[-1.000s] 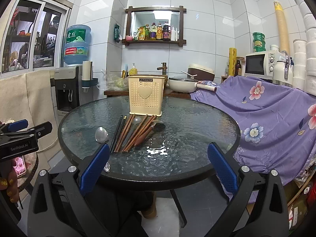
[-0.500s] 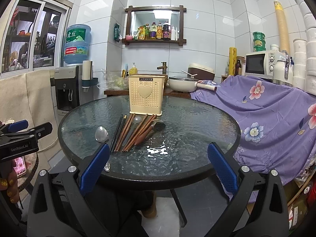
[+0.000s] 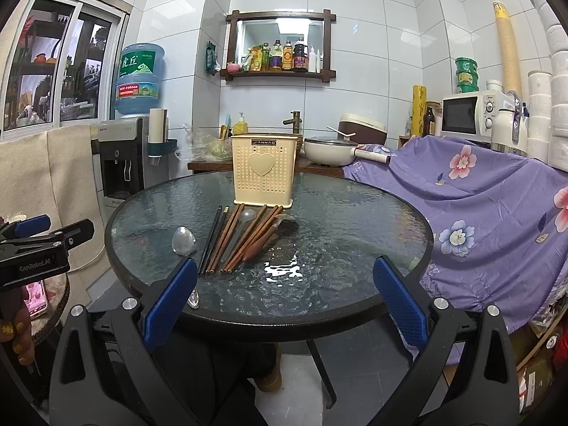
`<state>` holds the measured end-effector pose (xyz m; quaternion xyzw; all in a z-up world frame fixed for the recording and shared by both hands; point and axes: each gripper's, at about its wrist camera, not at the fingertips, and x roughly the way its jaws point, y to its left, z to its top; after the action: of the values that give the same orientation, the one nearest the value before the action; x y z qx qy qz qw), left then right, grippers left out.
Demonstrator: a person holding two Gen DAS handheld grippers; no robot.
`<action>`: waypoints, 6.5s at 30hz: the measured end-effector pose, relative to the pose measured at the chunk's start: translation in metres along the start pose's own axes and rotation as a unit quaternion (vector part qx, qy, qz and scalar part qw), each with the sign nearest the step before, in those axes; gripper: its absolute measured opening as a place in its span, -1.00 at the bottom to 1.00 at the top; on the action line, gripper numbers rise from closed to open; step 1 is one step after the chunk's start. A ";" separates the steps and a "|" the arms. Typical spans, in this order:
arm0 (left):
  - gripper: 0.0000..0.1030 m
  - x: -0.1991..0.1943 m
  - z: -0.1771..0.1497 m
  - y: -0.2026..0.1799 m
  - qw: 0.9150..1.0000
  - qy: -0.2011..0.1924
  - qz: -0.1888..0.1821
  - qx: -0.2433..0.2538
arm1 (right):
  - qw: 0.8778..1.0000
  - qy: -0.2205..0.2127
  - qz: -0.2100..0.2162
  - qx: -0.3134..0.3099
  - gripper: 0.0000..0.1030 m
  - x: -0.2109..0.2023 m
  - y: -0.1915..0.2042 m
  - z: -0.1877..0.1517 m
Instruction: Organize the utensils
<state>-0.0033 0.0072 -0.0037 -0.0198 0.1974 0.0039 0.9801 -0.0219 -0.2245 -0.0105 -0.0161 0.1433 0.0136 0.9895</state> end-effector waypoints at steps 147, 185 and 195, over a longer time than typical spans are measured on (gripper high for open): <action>-0.19 0.195 0.033 -0.078 0.970 0.237 -0.027 0.054 | 0.943 0.331 0.023 0.009 -0.10 0.341 -0.005 0.056; -0.38 0.178 0.078 -0.063 0.981 0.172 -0.089 0.027 | 0.976 0.201 0.084 -0.006 -0.11 0.285 -0.022 0.089; -0.39 0.165 0.095 -0.061 0.986 0.139 -0.087 0.030 | 0.981 0.175 0.083 -0.023 -0.11 0.266 -0.022 0.098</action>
<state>0.1861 -0.0498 0.0222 -0.0078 0.3296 -0.0904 0.9397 0.2612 -0.2373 0.0080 -0.0292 0.3148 0.0959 0.9439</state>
